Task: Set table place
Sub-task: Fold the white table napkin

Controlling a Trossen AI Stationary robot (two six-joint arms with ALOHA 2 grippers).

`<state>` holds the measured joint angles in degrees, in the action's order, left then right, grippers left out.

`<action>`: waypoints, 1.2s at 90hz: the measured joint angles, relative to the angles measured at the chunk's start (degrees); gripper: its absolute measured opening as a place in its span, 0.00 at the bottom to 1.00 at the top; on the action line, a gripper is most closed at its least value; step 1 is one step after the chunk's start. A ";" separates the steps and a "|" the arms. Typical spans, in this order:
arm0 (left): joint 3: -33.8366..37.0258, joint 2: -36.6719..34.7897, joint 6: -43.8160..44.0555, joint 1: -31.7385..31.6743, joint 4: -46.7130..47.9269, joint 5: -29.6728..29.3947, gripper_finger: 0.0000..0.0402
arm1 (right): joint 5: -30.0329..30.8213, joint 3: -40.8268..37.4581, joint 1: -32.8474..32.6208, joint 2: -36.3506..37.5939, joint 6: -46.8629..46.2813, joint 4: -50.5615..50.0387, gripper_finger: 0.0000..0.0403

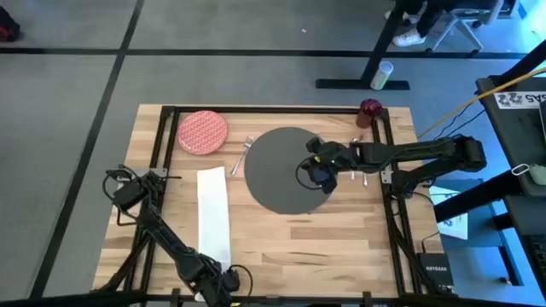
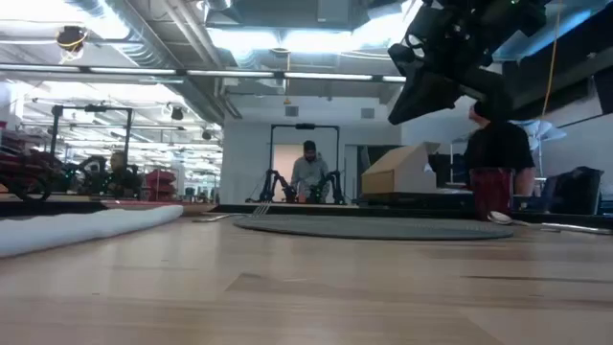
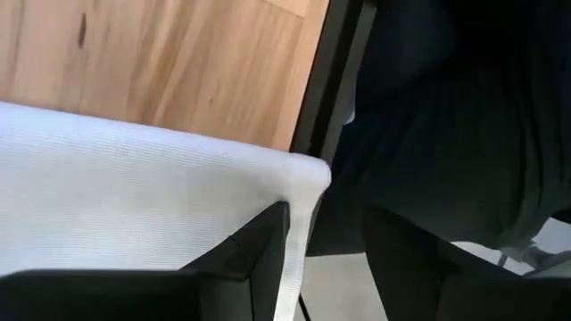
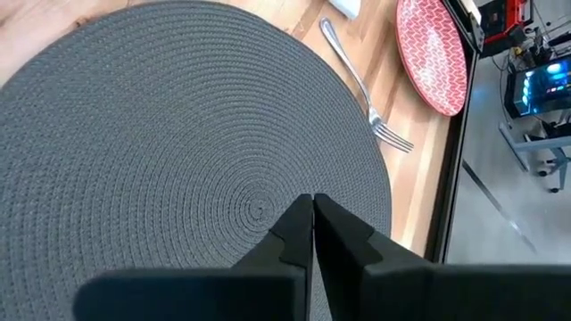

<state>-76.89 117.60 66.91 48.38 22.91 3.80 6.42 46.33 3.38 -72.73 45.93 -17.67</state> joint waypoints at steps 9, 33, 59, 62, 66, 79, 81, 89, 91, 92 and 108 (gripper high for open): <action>0.70 -0.02 0.48 0.00 -0.22 -1.22 0.33 | 0.00 0.00 0.00 0.00 0.00 -0.01 0.00; 3.45 -0.13 1.73 -0.84 0.55 -2.81 0.27 | 0.00 0.00 0.00 0.00 0.00 0.02 0.00; 4.05 -0.15 -1.59 -1.64 0.54 -5.44 0.21 | 0.00 0.00 0.00 0.00 0.00 0.03 0.00; 4.05 -0.15 -1.94 -1.66 0.87 -6.26 0.20 | 0.00 0.00 0.00 0.00 0.00 0.01 0.00; 4.04 0.04 -2.09 -1.68 1.41 -7.00 0.18 | 0.00 0.00 0.00 0.00 0.00 0.10 0.00; 3.88 0.81 -3.11 -1.68 2.08 -7.29 0.10 | 0.00 0.00 0.00 0.00 0.00 0.10 0.00; 3.88 0.85 -3.22 -1.68 2.15 -7.35 0.08 | -0.01 0.00 0.00 0.00 0.00 0.08 0.00; 3.88 0.81 -3.32 -1.75 2.57 -7.33 0.02 | 0.00 0.00 0.00 0.00 0.00 0.05 0.00; 3.85 0.73 -3.35 -1.75 2.66 -7.33 0.01 | 0.00 0.00 0.00 0.00 0.00 0.06 0.00; 3.82 0.71 -3.37 -1.75 2.73 -7.32 0.01 | 0.00 0.00 0.00 0.00 0.00 0.06 0.00; 1.93 -0.97 -5.79 -1.86 4.98 -5.56 0.00 | 0.00 0.00 0.00 0.00 0.00 0.08 0.00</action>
<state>-74.96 116.63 61.11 46.52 27.89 -1.76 6.42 46.33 3.38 -72.73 45.93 -17.58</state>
